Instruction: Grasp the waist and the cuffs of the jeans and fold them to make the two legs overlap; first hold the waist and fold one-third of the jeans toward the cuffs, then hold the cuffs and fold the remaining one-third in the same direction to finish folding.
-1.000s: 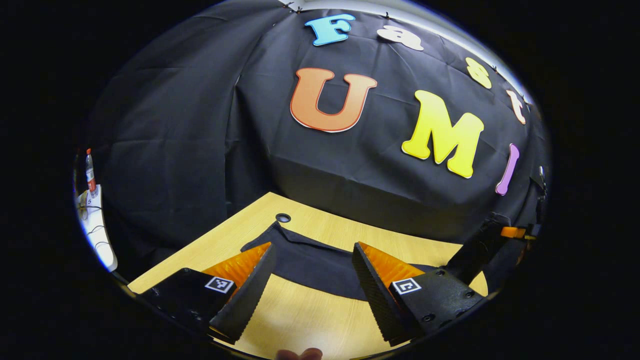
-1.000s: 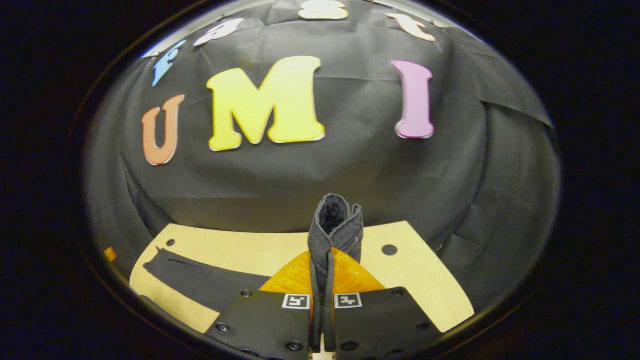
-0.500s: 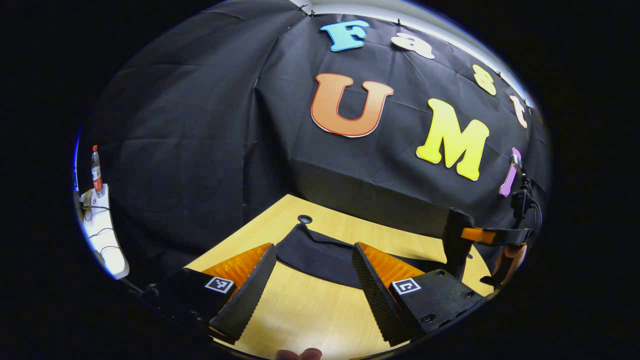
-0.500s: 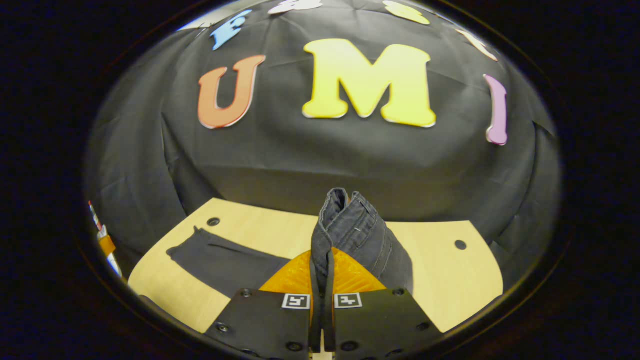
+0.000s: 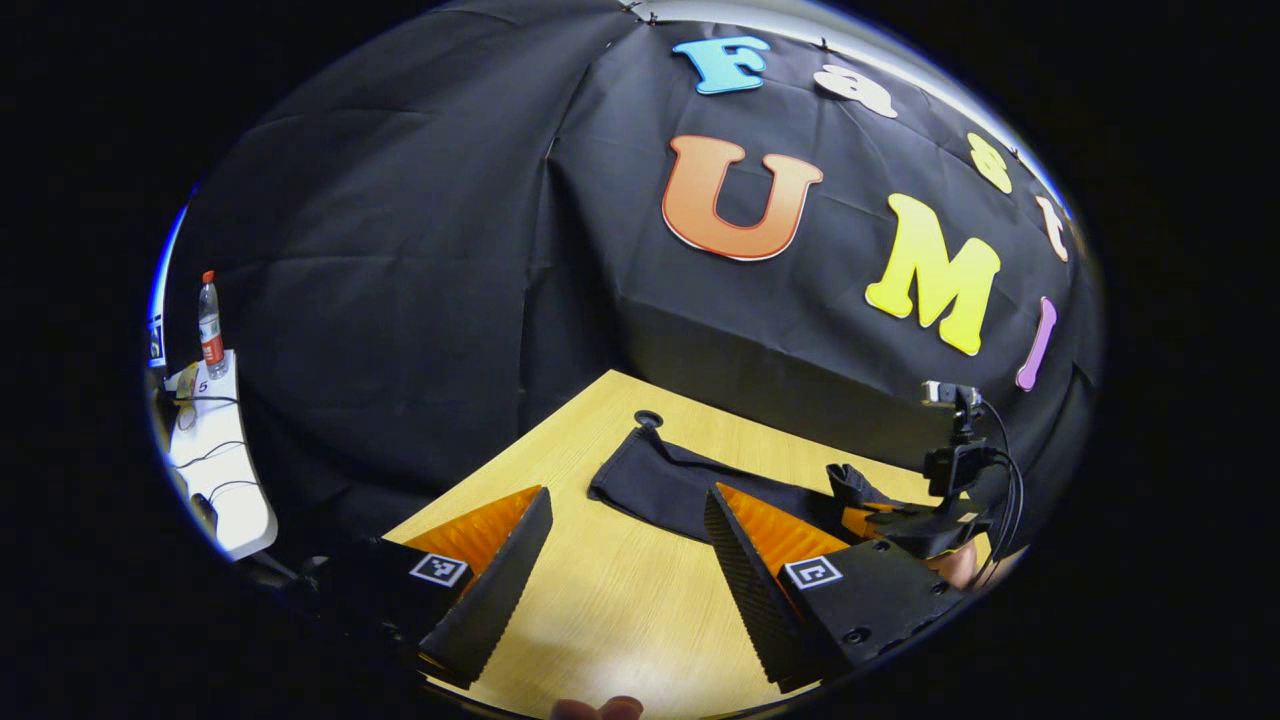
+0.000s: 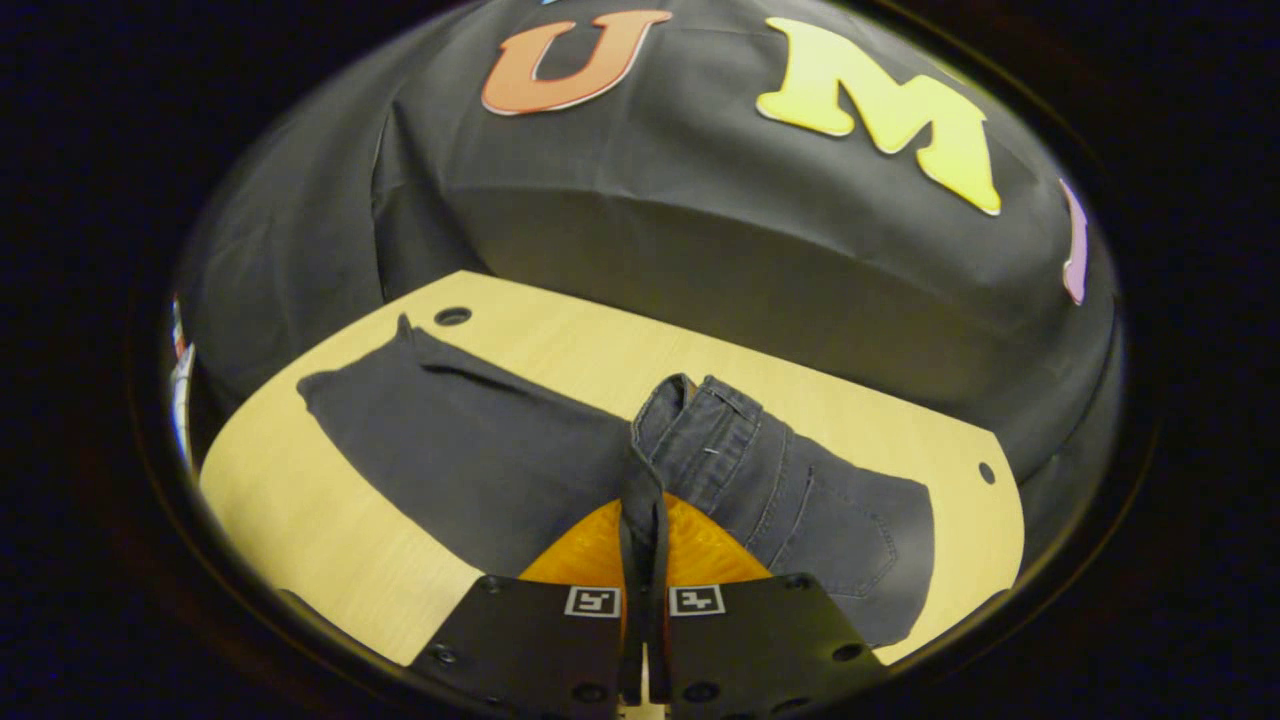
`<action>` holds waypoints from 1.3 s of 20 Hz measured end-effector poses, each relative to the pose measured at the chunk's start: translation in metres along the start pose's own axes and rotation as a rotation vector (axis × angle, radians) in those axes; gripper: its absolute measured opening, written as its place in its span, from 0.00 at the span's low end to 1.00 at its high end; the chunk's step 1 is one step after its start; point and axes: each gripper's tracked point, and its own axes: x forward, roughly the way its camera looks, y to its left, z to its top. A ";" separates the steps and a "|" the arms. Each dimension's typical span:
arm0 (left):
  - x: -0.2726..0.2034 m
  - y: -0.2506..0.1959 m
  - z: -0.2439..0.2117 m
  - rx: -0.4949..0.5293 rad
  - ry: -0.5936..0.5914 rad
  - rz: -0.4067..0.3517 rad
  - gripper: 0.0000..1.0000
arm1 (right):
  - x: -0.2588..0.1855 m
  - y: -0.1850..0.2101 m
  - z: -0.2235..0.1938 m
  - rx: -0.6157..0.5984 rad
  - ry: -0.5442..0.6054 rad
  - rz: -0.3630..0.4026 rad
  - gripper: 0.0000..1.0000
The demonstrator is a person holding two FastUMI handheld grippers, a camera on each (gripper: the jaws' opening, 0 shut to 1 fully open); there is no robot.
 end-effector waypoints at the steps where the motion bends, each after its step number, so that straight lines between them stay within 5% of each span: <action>1: 0.002 0.001 -0.002 -0.002 0.003 0.002 0.99 | 0.003 0.002 -0.006 -0.025 0.009 0.007 0.00; 8: 0.024 0.002 -0.012 -0.041 0.034 -0.004 0.99 | -0.006 0.030 0.001 -0.057 0.005 0.168 0.32; 13: 0.042 -0.004 -0.015 -0.062 0.051 -0.040 0.99 | -0.059 0.027 0.025 -0.021 -0.041 0.264 0.80; 15: 0.057 -0.007 -0.021 -0.121 0.075 -0.060 0.99 | -0.092 0.014 0.039 -0.025 -0.078 0.280 0.81; 20: 0.099 -0.018 -0.046 -0.476 0.174 -0.127 0.99 | -0.169 -0.037 0.056 -0.038 -0.124 0.259 0.85; 22: 0.117 -0.017 -0.062 -0.690 0.240 -0.127 0.99 | -0.190 -0.071 0.053 -0.016 -0.110 0.216 0.93; 26: 0.154 0.003 -0.072 -0.975 0.274 -0.103 0.98 | -0.224 -0.137 0.045 0.085 -0.101 0.119 0.92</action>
